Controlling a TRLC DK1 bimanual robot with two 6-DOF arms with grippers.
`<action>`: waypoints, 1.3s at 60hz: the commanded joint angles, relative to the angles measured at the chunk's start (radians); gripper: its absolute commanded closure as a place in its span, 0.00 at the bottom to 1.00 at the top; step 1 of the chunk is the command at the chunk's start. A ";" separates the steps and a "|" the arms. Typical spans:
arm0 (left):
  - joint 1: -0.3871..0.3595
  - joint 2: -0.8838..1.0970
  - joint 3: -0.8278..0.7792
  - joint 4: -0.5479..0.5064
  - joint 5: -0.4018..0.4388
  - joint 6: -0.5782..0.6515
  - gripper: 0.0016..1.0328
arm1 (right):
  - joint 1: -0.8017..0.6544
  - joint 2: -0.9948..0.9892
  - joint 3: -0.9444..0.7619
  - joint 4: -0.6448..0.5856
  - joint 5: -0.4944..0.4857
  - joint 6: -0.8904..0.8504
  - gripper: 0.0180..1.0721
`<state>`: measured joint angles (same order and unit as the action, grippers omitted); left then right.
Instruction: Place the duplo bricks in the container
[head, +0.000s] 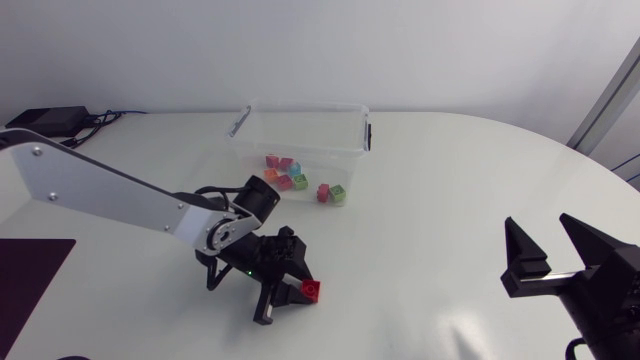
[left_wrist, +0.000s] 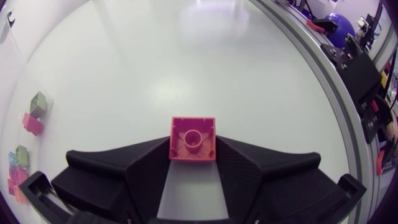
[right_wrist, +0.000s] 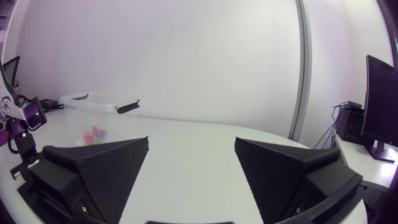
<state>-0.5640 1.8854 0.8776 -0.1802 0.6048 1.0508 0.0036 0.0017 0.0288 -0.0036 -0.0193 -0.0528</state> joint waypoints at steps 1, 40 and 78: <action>0.021 0.035 0.058 -0.047 -0.005 0.005 0.72 | -0.005 -0.006 -0.029 -0.009 -0.002 -0.012 0.05; 0.219 -0.298 0.101 -0.050 -0.148 -0.160 0.73 | -0.004 -0.006 -0.029 -0.007 -0.002 -0.012 0.05; 0.279 0.038 0.716 0.045 -0.563 -0.650 0.69 | -0.005 -0.006 -0.029 -0.007 -0.002 -0.012 0.05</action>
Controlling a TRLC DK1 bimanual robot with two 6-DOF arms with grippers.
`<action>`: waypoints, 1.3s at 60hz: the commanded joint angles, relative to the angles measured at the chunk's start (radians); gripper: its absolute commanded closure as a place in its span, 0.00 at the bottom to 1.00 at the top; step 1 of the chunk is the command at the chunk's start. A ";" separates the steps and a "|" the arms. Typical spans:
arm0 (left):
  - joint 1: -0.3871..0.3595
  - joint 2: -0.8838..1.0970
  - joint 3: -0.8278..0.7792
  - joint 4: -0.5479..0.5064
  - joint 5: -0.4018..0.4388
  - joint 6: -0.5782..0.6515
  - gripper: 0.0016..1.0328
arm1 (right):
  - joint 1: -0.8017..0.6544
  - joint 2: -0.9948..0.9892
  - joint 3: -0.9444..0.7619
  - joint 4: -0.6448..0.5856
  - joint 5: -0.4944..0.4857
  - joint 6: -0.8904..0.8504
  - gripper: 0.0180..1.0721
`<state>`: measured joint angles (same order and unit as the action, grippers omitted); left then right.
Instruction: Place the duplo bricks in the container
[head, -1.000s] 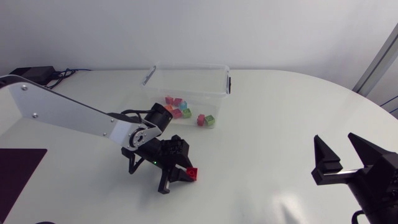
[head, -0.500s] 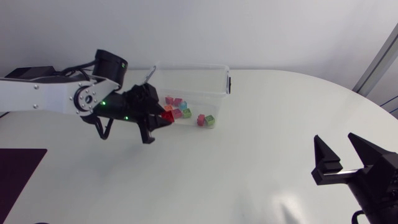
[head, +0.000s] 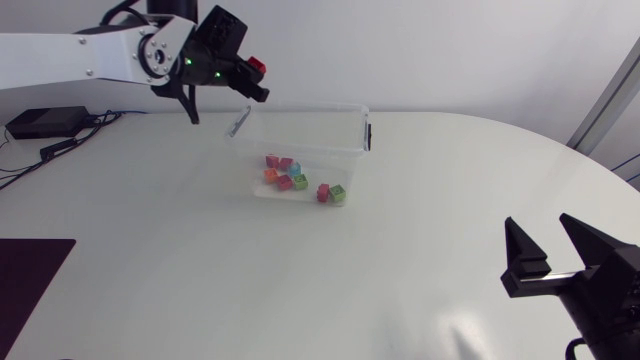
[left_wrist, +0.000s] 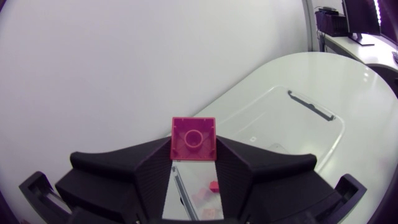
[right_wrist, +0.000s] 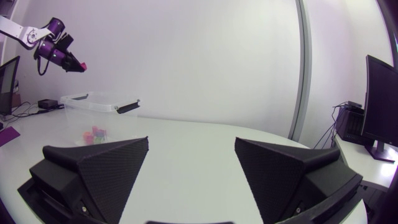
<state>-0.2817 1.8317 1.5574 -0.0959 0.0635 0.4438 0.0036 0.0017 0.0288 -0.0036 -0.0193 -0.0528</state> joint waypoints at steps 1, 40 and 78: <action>-0.005 0.106 0.039 -0.044 -0.030 -0.045 0.68 | -0.004 -0.006 -0.029 -0.007 -0.002 -0.012 0.05; 0.035 -0.123 -0.013 -0.209 -0.218 -0.086 0.03 | -0.004 -0.006 -0.029 -0.007 -0.002 -0.012 0.05; 0.184 -0.916 -0.594 -0.119 -0.212 -0.059 0.03 | -0.004 -0.006 -0.029 -0.009 -0.002 -0.012 0.05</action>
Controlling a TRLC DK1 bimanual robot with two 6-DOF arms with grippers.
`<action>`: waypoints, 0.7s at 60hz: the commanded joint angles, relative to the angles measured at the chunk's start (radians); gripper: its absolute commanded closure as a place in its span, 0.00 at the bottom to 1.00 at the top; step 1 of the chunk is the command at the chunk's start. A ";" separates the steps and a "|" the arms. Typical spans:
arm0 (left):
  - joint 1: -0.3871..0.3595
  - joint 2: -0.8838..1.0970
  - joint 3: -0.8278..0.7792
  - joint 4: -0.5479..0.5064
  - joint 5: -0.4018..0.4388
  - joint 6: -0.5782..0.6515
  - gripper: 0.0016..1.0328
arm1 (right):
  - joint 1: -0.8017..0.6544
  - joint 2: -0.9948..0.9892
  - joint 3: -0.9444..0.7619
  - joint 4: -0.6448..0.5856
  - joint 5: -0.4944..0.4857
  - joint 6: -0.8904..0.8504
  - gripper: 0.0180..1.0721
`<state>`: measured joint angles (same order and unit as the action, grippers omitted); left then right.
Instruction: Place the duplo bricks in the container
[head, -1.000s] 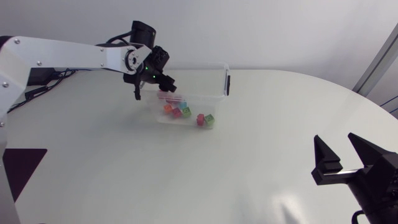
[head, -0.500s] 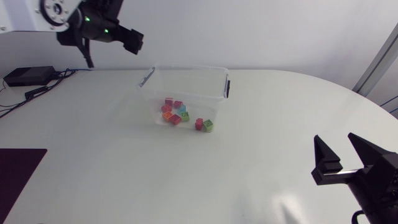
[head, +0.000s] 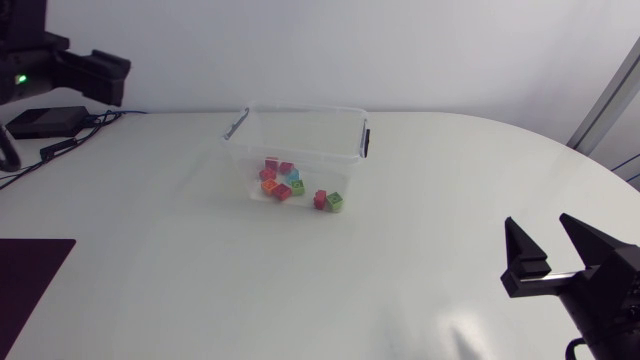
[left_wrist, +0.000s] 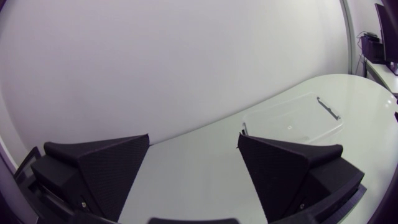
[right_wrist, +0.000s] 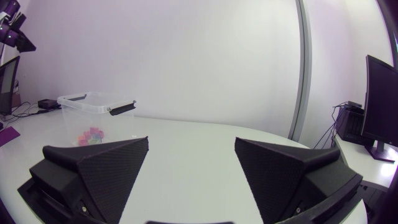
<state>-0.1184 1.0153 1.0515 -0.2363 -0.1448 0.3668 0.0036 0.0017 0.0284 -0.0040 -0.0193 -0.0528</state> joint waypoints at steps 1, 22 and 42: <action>0.020 -0.123 -0.108 0.023 -0.004 0.017 0.03 | -0.004 -0.006 -0.028 -0.008 -0.002 -0.012 0.05; 0.013 -0.557 -0.447 -0.001 -0.013 -0.035 0.03 | -0.004 -0.006 -0.028 -0.008 -0.002 -0.012 0.05; 0.022 -0.879 -0.589 -0.010 -0.116 -0.068 0.03 | -0.005 -0.006 -0.028 -0.006 -0.001 -0.007 0.05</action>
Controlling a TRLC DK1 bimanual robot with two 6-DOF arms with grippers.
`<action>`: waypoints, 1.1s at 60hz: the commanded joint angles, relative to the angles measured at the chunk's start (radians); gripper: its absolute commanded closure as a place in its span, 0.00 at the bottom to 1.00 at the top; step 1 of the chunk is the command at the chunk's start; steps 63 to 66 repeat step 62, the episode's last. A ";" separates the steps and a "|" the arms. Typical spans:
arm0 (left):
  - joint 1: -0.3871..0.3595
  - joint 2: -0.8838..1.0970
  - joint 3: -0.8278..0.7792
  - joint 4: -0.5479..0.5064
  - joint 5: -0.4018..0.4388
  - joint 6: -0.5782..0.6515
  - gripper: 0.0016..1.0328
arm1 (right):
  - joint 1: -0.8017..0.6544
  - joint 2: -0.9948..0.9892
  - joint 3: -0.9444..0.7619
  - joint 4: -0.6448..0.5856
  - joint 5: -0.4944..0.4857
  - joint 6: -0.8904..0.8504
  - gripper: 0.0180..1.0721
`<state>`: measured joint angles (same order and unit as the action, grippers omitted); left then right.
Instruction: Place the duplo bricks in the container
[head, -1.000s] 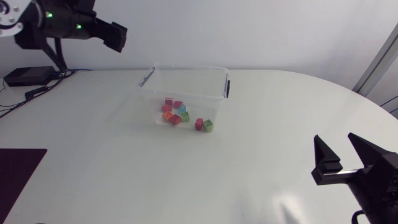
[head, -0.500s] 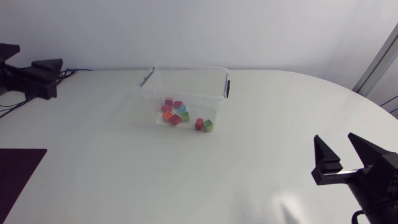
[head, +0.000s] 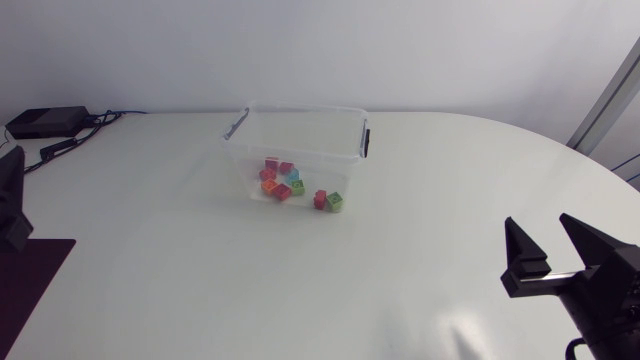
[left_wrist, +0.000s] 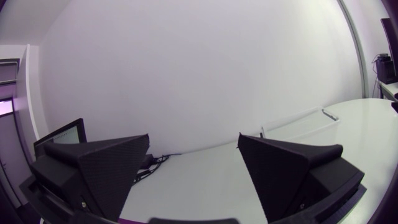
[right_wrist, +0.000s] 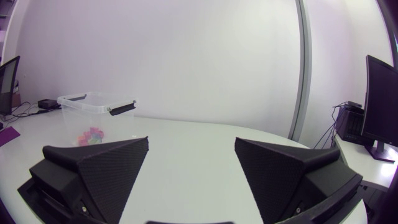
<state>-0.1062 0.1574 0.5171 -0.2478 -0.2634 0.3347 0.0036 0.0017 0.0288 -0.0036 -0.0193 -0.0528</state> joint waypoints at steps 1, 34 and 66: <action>0.011 -0.023 -0.063 0.006 0.008 -0.041 0.03 | -0.005 -0.006 -0.029 -0.006 0.000 -0.006 0.05; 0.072 -0.108 -0.351 0.159 0.170 -0.228 0.03 | -0.004 -0.003 -0.029 0.000 0.012 0.031 0.05; 0.106 -0.157 -0.517 0.248 0.263 -0.335 0.03 | -0.004 -0.002 -0.029 0.004 0.019 0.053 0.05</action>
